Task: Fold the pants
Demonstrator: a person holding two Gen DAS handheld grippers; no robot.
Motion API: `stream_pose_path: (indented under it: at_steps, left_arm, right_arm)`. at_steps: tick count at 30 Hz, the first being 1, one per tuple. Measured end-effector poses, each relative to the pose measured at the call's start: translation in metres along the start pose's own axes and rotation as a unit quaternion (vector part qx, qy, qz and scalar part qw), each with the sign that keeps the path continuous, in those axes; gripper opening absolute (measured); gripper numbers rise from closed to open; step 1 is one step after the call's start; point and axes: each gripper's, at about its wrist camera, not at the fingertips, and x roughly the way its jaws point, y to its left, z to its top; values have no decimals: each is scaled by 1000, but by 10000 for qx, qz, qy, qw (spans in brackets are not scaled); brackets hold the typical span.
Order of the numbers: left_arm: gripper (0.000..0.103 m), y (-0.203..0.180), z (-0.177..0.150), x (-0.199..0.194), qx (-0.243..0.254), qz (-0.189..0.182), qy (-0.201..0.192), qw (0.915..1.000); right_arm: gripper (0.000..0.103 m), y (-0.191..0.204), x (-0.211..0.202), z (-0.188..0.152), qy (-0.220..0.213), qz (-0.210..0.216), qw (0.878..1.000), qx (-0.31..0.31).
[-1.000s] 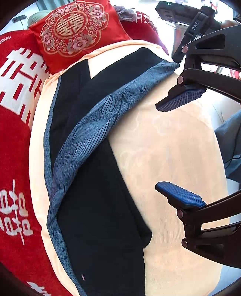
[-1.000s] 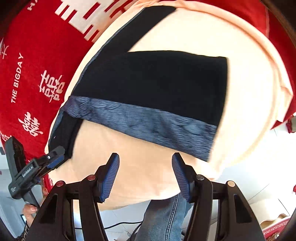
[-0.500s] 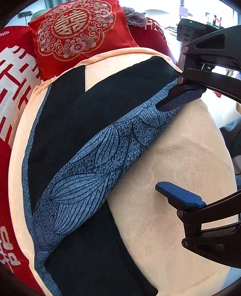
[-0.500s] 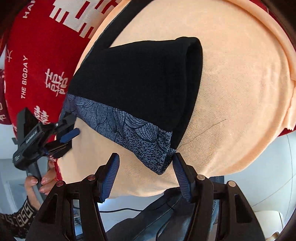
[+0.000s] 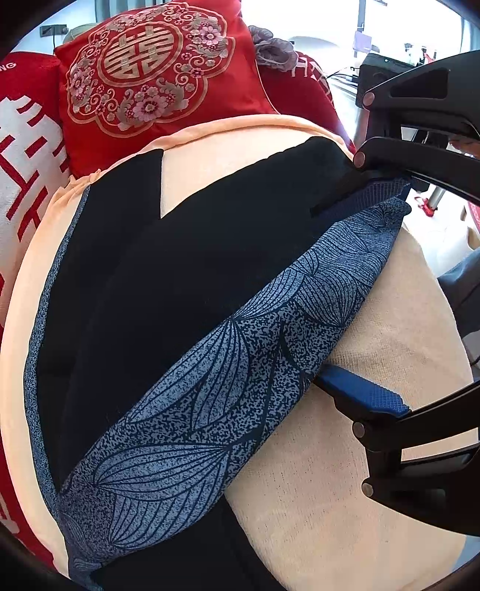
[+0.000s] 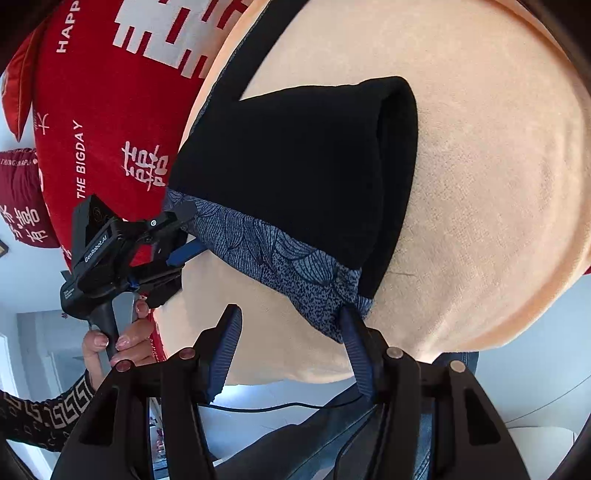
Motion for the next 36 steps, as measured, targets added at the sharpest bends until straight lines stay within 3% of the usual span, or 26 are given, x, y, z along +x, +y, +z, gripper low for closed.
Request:
stream_pose_path:
  at_steps: [11,13,15,17,23,29,33,36]
  left_arm:
    - [79,4,4,-1,-172,-200,-10,9997]
    - [78,1,4,0,-107,-165,-14,9998]
    - [67,-2,3,1,-61,-196,-40,9998]
    - [20,-1,3,3,-98,-261,21,9996]
    - [17,-14,10,-25,-31,-451,-251,9987]
    - [17,-41,47,-56,79,-575,-654,9962]
    - [17,-57,95,-63,181,-577,-929,9938]
    - [17,-64,133,-53,284,-472,-1093,9925]
  right_arm:
    - [58,-19,6,-4,-6,18,9997,234]
    - [39,-8,11,-3,28,250,9996,95]
    - [21,3,13,-2,123,324,9994,-20]
    - [16,12,11,-2,117,374,9992,-63]
    - [13,44,-23,13,-164,465,9983,-298]
    - [13,92,-68,75,-635,287,9922,-1034]
    - [13,120,-83,148,-800,96,9825,-1680]
    - [13,135,-67,203,-748,-161,9759,-2042]
